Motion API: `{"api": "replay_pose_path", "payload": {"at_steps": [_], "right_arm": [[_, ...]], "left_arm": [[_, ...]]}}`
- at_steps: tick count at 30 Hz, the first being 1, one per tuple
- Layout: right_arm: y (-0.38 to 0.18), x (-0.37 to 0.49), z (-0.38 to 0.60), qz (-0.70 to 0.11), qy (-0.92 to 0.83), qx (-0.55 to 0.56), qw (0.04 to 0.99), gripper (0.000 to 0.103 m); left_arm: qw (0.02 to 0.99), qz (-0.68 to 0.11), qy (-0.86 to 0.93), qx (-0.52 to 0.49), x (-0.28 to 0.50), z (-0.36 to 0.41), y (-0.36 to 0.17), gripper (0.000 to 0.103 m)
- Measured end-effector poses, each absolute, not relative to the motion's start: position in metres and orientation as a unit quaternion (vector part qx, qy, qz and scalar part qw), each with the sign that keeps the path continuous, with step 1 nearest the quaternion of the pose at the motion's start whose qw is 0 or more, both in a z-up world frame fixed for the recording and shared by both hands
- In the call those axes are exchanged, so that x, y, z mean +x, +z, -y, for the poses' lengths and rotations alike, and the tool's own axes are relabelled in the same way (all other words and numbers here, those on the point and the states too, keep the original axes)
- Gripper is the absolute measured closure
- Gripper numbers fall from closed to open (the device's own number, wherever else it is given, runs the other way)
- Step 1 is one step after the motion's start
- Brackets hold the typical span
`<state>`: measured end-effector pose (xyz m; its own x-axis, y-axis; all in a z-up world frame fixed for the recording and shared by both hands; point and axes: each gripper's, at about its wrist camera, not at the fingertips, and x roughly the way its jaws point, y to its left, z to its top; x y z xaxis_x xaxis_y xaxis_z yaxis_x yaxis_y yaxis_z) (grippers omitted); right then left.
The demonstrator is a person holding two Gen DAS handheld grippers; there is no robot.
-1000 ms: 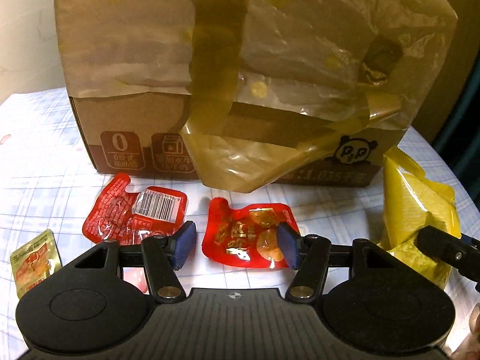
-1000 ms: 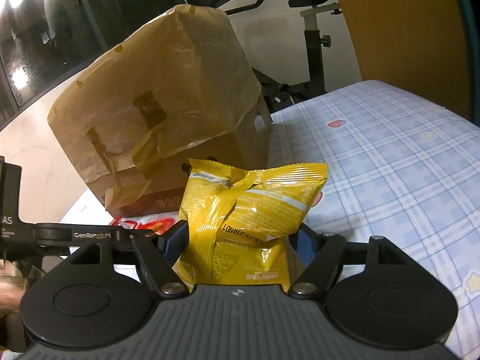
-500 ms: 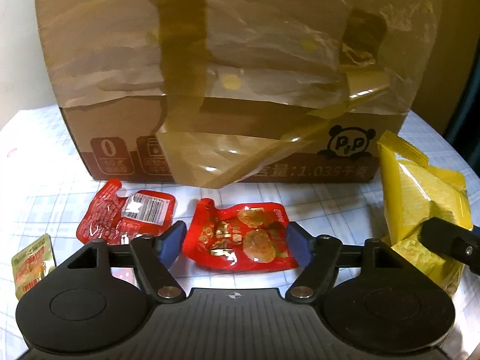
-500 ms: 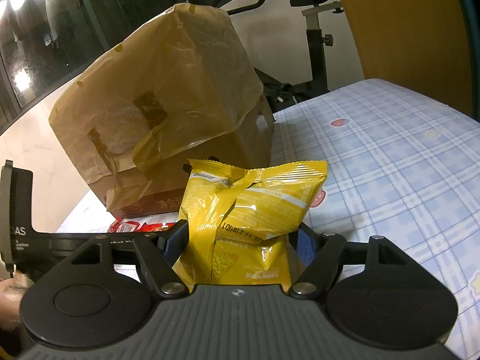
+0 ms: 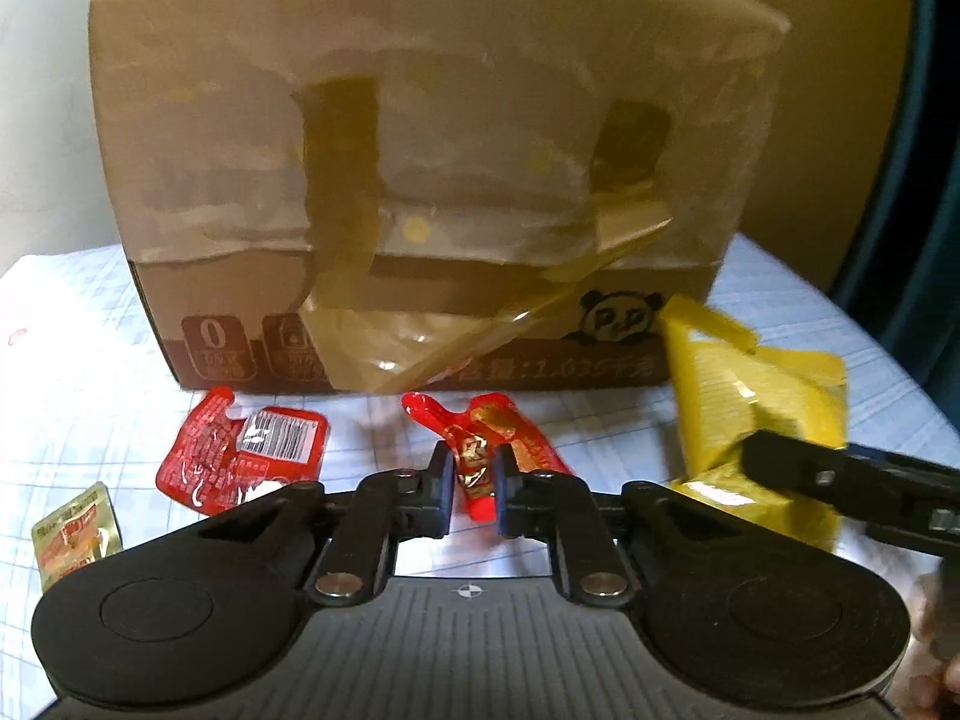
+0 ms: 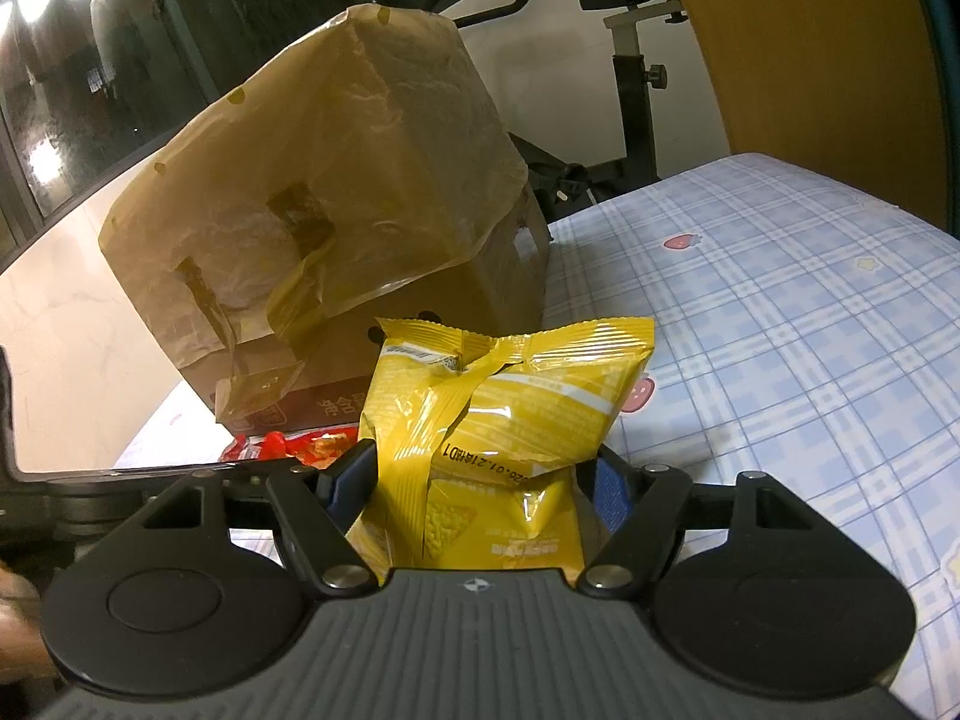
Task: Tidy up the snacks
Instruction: 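Lift the yellow chip bag and red pouch up over the box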
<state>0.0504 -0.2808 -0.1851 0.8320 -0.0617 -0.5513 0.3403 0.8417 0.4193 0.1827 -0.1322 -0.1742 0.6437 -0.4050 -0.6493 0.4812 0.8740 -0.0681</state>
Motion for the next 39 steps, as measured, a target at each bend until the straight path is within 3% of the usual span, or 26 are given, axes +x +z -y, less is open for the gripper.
{"api": "replay_pose_path", "payload": {"at_steps": [3,24,39], "right_arm": [[-0.184,0.051,0.281,-0.271,-0.109,0.259,0.921,0.029],[-0.157,0.034,0.263,-0.261,-0.097,0.225,0.934,0.030],[-0.048,0.061,0.251,-0.150,-0.041,0.144,0.977,0.030]], "left_arm": [[0.907,-0.329,-0.257,0.048,0.177,0.113,-0.160,0.100],[0.929,-0.296,-0.222,-0.012,0.141,0.031,-0.121,0.100],[0.964,-0.152,-0.213,-0.046,0.148,-0.007,-0.008,0.100]]}}
